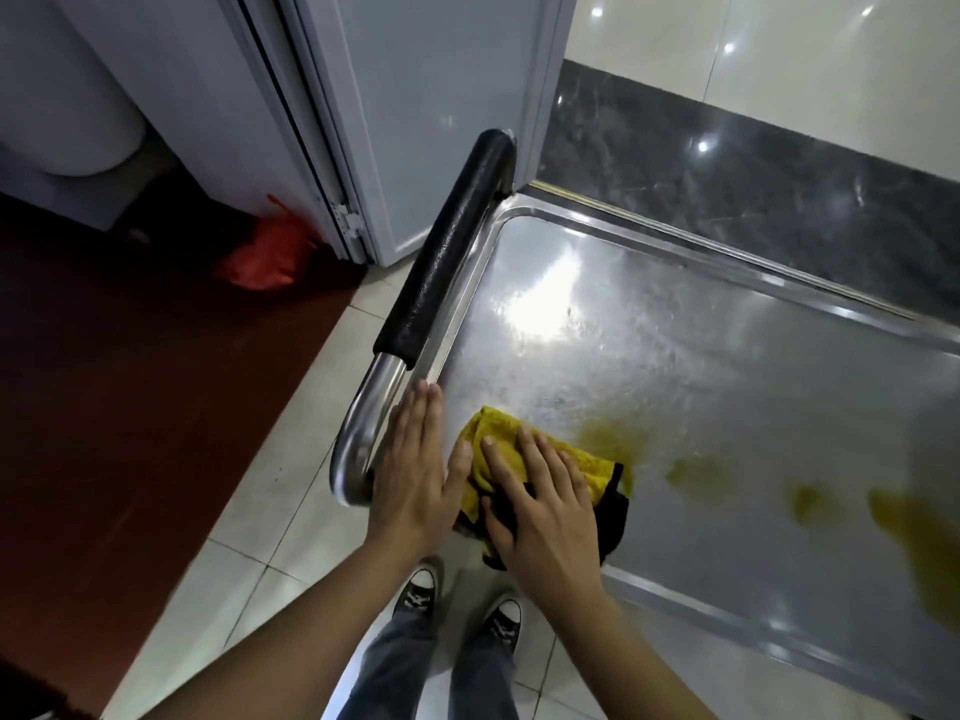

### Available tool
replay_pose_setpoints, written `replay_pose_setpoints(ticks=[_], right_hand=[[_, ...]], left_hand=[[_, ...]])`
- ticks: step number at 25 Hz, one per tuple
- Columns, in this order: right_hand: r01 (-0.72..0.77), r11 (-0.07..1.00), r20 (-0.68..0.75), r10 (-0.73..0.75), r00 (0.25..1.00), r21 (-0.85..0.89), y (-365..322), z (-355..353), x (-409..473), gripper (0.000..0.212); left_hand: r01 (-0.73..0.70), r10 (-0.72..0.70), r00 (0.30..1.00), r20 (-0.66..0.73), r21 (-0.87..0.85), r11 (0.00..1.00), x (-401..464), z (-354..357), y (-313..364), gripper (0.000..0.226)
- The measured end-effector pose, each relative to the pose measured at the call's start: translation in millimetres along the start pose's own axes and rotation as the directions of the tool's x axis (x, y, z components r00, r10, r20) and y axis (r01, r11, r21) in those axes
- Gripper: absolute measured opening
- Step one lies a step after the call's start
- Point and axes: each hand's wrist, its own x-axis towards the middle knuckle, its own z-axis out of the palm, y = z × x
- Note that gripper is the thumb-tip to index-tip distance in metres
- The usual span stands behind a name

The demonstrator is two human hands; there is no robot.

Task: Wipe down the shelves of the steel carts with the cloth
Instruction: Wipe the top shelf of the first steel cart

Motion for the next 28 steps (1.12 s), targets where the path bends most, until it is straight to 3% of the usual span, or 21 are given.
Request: replay_pose_setpoints(ticks=[10, 12, 15, 18, 23, 28], right_hand=[[-0.218, 0.975, 0.005, 0.218, 0.976, 0.050, 30.6, 0.3, 175.1, 0.056], [-0.172, 0.982, -0.027, 0.175, 0.984, 0.072, 21.2, 6.3, 157.3, 0.055], [0.035, 0.994, -0.004, -0.034, 0.999, 0.099, -8.2, 11.7, 83.8, 0.056], [0.124, 0.985, 0.023, -0.127, 0.992, 0.119, -3.2, 10.5, 78.1, 0.053], [-0.129, 0.988, -0.005, 0.130, 0.992, 0.085, 33.4, 4.7, 202.6, 0.054], [-0.266, 0.960, -0.033, 0.270, 0.962, 0.091, 79.1, 0.1, 305.7, 0.054]], left_hand=[[0.034, -0.027, 0.997, -0.074, 0.093, 0.995, 0.1, 15.8, -2.0, 0.082], [0.053, -0.048, 0.993, -0.108, 0.038, 0.998, 0.8, 15.3, 0.7, 0.083], [0.060, -0.063, 0.988, -0.139, -0.030, 0.998, 0.8, 13.7, 2.6, 0.085], [0.066, -0.057, 0.990, -0.131, 0.065, 0.996, -0.6, 15.9, 1.3, 0.087], [0.086, -0.067, 0.991, -0.116, 0.166, 0.982, 1.2, 21.3, 0.4, 0.088], [0.107, -0.084, 0.988, -0.128, 0.183, 0.977, 2.7, 23.4, 1.9, 0.088]])
